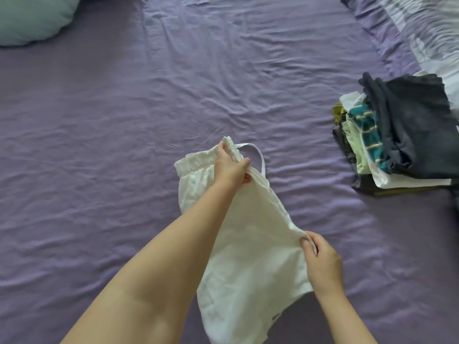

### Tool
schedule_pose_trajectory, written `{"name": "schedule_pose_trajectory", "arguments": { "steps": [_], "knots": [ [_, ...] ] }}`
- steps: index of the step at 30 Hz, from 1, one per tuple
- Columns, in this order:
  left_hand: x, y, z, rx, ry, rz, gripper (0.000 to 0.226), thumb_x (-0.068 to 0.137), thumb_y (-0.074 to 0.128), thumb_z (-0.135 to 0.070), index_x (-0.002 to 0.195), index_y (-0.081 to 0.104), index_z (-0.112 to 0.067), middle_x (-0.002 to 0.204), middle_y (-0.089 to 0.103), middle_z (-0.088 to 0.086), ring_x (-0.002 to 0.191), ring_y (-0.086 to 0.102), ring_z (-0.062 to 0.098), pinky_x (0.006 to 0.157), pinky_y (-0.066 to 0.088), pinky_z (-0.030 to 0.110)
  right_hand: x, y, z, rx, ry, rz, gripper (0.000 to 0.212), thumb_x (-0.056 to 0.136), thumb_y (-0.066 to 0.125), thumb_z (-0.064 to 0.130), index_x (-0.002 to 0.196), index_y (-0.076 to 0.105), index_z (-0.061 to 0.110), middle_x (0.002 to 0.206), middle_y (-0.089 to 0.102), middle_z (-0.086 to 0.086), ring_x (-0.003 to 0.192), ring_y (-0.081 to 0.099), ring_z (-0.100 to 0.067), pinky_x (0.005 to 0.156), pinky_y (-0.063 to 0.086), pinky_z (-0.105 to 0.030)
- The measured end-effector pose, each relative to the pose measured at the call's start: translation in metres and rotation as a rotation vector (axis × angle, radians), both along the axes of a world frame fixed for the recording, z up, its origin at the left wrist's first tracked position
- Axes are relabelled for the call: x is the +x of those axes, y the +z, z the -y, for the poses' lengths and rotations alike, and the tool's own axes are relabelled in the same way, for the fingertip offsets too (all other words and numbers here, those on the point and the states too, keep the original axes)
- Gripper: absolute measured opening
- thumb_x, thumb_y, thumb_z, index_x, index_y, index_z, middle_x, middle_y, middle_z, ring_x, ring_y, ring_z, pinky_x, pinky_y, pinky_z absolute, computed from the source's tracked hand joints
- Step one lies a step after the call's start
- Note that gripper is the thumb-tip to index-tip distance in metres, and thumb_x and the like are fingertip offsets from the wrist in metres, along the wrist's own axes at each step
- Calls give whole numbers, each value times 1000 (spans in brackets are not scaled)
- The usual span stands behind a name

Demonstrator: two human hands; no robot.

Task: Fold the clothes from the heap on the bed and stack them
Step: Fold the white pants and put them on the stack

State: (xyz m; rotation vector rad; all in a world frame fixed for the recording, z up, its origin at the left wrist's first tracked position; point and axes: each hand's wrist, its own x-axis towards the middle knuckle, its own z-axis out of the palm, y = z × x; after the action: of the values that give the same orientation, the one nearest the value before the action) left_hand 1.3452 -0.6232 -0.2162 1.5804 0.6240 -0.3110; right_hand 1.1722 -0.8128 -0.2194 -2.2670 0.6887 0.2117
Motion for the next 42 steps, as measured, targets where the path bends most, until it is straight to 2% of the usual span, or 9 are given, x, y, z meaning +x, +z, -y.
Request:
{"name": "schedule_pose_trajectory", "arguments": {
  "steps": [4, 12, 16, 22, 26, 30, 35, 39, 42],
  "knots": [
    [-3, -10, 9, 4, -93, -16, 82, 88, 62, -12, 153, 12, -23, 101, 61, 5, 89, 66, 23, 78, 58, 39, 1, -10, 3, -100, 122, -37, 34, 90, 58, 10, 124, 59, 14, 120, 63, -5, 108, 54, -27, 83, 40, -35],
    [-84, -3, -4, 898, -519, 493, 45, 81, 57, 11, 120, 66, -8, 133, 54, 21, 124, 49, 40, 105, 38, 52, 10, -24, -26, -391, 758, 129, 55, 84, 69, 35, 135, 51, 30, 151, 32, -16, 140, 26, -37, 106, 28, -57],
    [-131, -12, -25, 1061, -499, 454, 49, 76, 73, -2, 124, 64, -12, 141, 47, 21, 133, 39, 45, 104, 31, 65, 17, -47, -10, -569, 813, -200, 60, 97, 29, 52, 144, -7, 46, 159, -11, 1, 146, -10, -29, 115, 3, -53],
    [-201, -17, -47, 721, -347, 90, 72, 89, 64, -26, 149, 25, -29, 160, 6, 6, 147, 7, 23, 116, 21, 40, 18, -32, -15, -579, 711, -238, 56, 98, 31, 48, 149, 9, 40, 160, -6, -7, 146, -9, -30, 115, 7, -53],
    [-231, -7, -47, 275, -34, -156, 87, 83, 72, -23, 152, 18, -20, 144, 42, 3, 131, 43, 18, 109, 38, 38, -12, -8, -54, -330, 881, -14, 57, 92, 45, 53, 144, 33, 36, 160, -1, -3, 144, -18, -21, 115, -8, -43],
    [-258, 3, -44, -66, 102, -334, 54, 88, 67, -21, 136, 43, -17, 112, 65, -3, 98, 65, 9, 74, 55, 21, -61, 5, -83, -124, 1136, -93, 59, 88, 38, 63, 143, 30, 43, 159, 4, 6, 143, -21, -15, 114, -12, -41],
    [-283, 20, -44, -337, 155, -248, 34, 95, 56, -12, 127, 49, -23, 89, 72, 2, 91, 70, 19, 69, 56, 28, -84, 19, -71, -15, 839, -139, 59, 90, 48, 57, 143, 31, 41, 157, 17, 6, 146, 0, -13, 116, 9, -31],
    [-280, 38, -37, -395, 112, -152, 38, 97, 51, -8, 128, 48, -31, 103, 72, -1, 100, 68, 18, 76, 55, 26, -93, 41, -67, 109, 1024, 6, 91, 80, 66, 49, 144, 3, 53, 157, -9, 15, 142, -7, 2, 110, 9, -17],
    [-273, 46, -31, -389, 33, -116, 48, 97, 45, 0, 135, 43, -29, 120, 67, 0, 116, 61, 15, 97, 50, 34, -83, 44, -55, 122, 845, 132, 59, 88, 64, 12, 139, 42, 32, 142, 31, 20, 132, 31, 1, 96, 25, -1]
  ]
}}
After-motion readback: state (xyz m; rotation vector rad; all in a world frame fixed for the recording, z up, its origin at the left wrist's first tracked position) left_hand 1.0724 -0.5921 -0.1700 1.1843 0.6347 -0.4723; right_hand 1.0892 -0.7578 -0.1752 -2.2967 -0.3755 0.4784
